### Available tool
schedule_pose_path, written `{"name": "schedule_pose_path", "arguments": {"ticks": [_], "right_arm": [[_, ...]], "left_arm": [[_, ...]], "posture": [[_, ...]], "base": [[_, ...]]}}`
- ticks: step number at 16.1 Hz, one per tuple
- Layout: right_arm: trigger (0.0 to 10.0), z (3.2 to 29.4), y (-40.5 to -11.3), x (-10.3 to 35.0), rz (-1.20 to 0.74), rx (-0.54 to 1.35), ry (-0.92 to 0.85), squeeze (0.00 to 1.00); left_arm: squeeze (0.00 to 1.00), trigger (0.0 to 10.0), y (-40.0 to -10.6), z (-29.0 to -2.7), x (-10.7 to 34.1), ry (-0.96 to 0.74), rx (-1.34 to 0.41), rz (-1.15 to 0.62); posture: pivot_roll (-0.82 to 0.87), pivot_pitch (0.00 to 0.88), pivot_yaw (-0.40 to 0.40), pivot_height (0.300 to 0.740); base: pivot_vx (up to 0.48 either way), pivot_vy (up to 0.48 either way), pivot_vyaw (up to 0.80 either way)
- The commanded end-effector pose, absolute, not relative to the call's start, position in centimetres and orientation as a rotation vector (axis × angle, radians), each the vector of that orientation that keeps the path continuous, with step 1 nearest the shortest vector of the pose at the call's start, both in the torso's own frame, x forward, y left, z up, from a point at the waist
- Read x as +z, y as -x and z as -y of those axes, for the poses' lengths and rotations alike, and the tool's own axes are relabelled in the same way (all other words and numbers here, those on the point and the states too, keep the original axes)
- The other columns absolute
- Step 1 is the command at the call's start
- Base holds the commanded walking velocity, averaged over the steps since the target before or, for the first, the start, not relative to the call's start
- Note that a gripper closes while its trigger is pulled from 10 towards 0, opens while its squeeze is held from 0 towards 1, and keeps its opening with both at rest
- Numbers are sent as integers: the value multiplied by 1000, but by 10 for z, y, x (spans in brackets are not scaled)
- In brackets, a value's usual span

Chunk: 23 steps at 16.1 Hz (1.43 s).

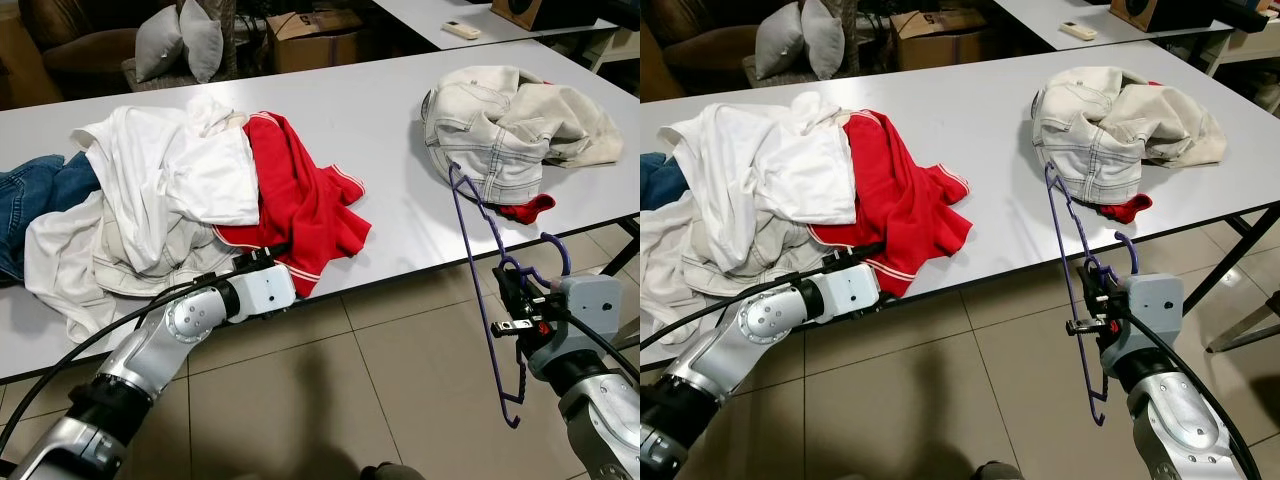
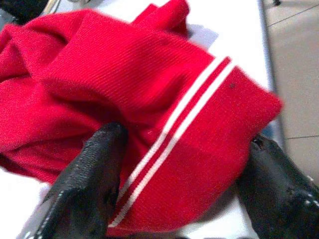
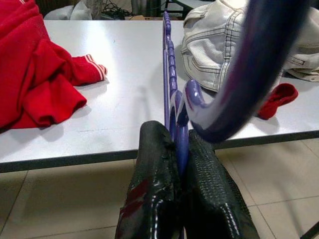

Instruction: Hang hanger

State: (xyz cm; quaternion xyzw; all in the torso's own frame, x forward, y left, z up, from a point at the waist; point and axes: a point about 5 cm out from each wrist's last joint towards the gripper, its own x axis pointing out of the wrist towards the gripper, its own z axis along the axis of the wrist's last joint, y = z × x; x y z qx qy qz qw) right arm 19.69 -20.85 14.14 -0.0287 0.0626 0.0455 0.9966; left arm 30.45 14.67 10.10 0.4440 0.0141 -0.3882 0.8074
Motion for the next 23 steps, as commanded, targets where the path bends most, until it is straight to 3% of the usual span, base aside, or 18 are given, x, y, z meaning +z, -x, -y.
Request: {"name": "schedule_pose_path", "arguments": {"ticks": [1, 4, 7, 8, 9, 10, 11, 12, 13, 14, 18, 23], "right_arm": [[10000, 212, -199, 145, -105, 84, 75, 0], [10000, 212, -199, 145, -103, 83, 78, 0], [10000, 212, -199, 145, -101, 81, 79, 0], [10000, 212, -199, 145, -101, 81, 79, 0], [10000, 212, -199, 145, -101, 82, 80, 0], [10000, 212, -199, 145, -100, 82, 80, 0], [10000, 212, -199, 145, -99, 82, 79, 0], [10000, 211, -198, 145, -98, 84, 79, 0], [10000, 211, -198, 145, -96, 96, 71, 0], [10000, 208, -196, 146, -98, 132, 40, 0], [10000, 198, -185, 151, -112, 283, 21, 0], [10000, 197, -148, 163, -193, 561, -2, 0]], "left_arm": [[0, 4549, -310, -148, 108, -964, -807, -1], [0, 3882, -309, -144, 116, -923, -807, 75], [0, 4510, -304, -143, 119, -898, -808, 132], [0, 6667, -303, -143, 120, -901, -798, 149], [0, 7725, -302, -143, 121, -905, -790, 165], [0, 8627, -302, -143, 123, -904, -786, 181], [0, 8588, -302, -143, 124, -904, -787, 187], [0, 7608, -302, -143, 124, -902, -790, 187], [0, 4510, -302, -142, 124, -899, -797, 189], [0, 0, -302, -140, 124, -874, -819, 184], [0, 0, -305, -133, 125, -767, -854, 143], [0, 0, -345, -125, 149, -563, -677, 28]], "posture": [[-123, 39, 24, 740], [-123, 38, 26, 740], [-124, 38, 26, 740], [-122, 38, 25, 740], [-120, 36, 24, 740], [-119, 37, 24, 740], [-119, 37, 24, 740], [-119, 37, 24, 740], [-122, 35, 27, 740], [-123, 34, 31, 740], [-124, 35, 39, 740], [-131, 34, 55, 740]], "base": [[0, 0, 0], [0, 0, 0], [0, 0, 0], [0, 0, 0], [0, 0, 0], [0, 0, 0], [0, 0, 0], [0, 0, 0], [0, 0, 0], [0, 0, 0], [0, 0, 0], [0, 0, 0]]}}
